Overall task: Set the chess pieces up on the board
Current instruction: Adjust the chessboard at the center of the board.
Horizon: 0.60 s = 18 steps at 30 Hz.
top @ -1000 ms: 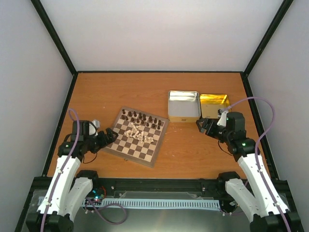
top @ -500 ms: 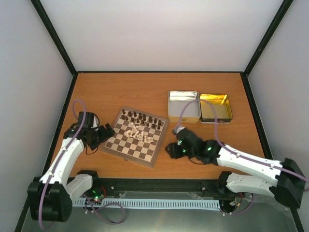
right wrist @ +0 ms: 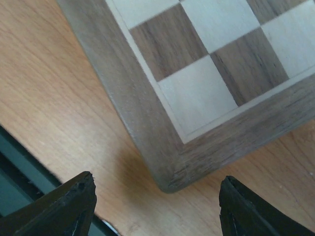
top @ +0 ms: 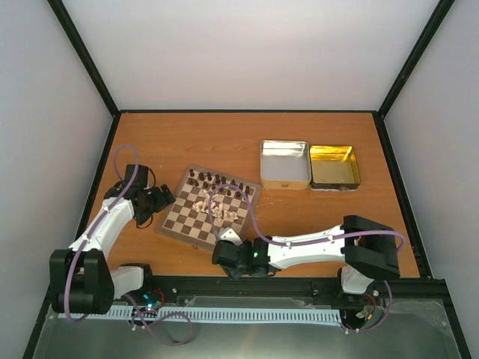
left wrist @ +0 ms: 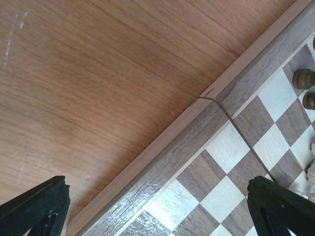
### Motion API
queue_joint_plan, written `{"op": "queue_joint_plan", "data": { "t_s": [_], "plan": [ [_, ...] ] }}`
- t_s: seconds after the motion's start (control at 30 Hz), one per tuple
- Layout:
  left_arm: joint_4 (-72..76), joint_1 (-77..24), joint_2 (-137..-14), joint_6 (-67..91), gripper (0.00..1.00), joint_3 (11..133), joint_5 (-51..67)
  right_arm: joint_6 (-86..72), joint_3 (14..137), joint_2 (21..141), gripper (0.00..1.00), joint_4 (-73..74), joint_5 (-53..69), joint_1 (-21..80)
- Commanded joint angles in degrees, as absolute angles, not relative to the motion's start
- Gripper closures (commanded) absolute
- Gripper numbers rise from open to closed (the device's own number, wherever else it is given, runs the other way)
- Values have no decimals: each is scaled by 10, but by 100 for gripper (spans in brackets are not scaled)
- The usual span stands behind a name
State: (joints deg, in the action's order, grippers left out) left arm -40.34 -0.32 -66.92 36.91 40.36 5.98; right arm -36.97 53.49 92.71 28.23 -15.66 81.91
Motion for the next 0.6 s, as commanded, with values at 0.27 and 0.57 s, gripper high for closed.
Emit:
{"op": "queue_joint_plan", "data": {
  "t_s": [0.27, 0.57],
  "plan": [
    [-349, 5, -713, 362, 0, 398, 84, -438, 532, 966, 33, 310, -214, 815],
    [-327, 5, -715, 364, 11, 375, 119, -451, 510, 957, 41, 280, -208, 779]
  ]
}}
